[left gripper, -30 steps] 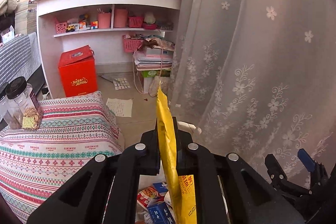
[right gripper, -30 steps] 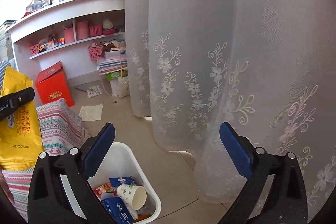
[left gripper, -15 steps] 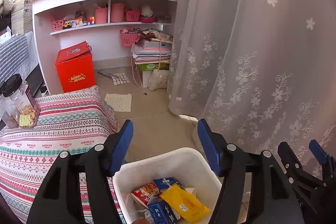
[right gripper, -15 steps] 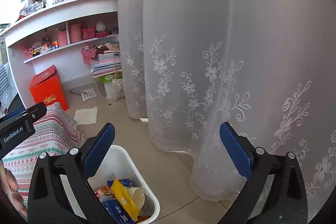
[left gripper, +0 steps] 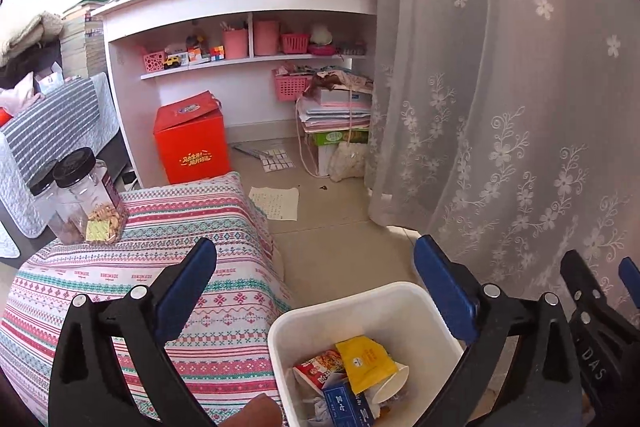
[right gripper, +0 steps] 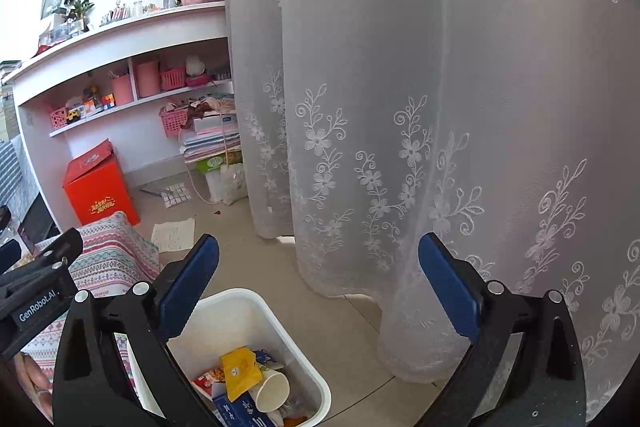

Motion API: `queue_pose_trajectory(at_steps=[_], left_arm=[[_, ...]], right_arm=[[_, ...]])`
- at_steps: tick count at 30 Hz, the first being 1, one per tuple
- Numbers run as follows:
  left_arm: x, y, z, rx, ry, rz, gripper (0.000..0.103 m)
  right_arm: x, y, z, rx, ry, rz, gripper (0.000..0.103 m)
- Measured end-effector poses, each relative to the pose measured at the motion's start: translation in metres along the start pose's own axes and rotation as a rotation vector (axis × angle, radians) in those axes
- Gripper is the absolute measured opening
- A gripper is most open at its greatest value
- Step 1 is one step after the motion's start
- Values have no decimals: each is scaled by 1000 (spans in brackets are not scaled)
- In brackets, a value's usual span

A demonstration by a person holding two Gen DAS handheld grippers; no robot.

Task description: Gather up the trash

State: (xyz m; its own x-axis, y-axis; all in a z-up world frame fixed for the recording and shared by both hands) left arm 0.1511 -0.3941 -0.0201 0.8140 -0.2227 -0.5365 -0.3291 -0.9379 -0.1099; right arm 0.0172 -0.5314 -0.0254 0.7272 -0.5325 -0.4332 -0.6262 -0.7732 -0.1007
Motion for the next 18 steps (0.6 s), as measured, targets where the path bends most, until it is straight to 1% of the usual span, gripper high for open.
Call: queue_pose_trajectory(at_steps=[6,12,18], left_arm=[[-3,-12,3,-7,-19,2,96],[-11,-24,6,1,-7,-48,96],[-18,-47,6,-22,-1,-113,96]], right_arm=[[-4,-6,0,18,-9,-6,96],[-8,-21,-1,-1,-5,-22,96],[-11,-39,-1,-26,-11,-54,96]])
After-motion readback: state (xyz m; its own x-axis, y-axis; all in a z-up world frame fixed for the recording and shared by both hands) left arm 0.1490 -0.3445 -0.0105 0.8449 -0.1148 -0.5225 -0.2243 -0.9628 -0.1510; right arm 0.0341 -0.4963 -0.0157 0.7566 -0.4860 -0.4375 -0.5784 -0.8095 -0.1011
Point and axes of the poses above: each gripper's, at about its wrist camera, not at the fingertips, and x roughly the way its jaws point, y to its right, z to its underside, the point moved 2 cm from there along x, roughly the way its jaws point, and after that the axes turned 13 degrees about -z, right-handed, at the moved point
